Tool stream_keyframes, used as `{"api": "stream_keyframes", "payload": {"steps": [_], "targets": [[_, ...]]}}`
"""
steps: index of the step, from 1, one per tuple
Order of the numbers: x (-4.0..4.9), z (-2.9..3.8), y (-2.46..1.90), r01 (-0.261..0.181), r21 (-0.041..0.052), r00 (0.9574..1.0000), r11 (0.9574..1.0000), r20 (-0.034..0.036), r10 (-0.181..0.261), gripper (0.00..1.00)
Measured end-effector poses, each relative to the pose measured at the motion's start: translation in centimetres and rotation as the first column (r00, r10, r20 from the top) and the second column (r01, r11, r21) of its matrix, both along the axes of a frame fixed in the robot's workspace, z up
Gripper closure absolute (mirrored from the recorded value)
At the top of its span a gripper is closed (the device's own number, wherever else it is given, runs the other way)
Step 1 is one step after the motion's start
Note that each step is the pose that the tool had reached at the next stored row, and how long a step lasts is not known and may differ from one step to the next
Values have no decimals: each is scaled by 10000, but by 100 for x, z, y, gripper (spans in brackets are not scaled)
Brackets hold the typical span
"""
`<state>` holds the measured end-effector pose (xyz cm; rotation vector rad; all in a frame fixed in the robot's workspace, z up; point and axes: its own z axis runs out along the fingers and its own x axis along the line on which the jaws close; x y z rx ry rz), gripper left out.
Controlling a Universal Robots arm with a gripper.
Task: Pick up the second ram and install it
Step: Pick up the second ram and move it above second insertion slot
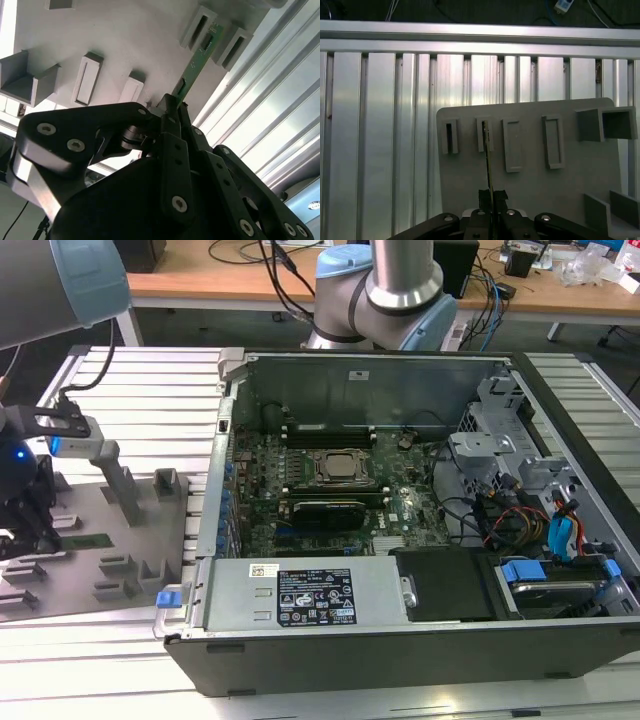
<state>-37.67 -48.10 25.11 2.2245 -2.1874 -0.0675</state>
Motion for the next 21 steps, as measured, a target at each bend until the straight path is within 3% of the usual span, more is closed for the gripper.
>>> {"api": "stream_keyframes", "payload": {"steps": [15, 21], "targets": [[0, 209, 0, 0, 1, 10000, 10000, 0, 0, 86], [0, 372, 0, 0, 0, 10000, 10000, 0, 0, 86]]}}
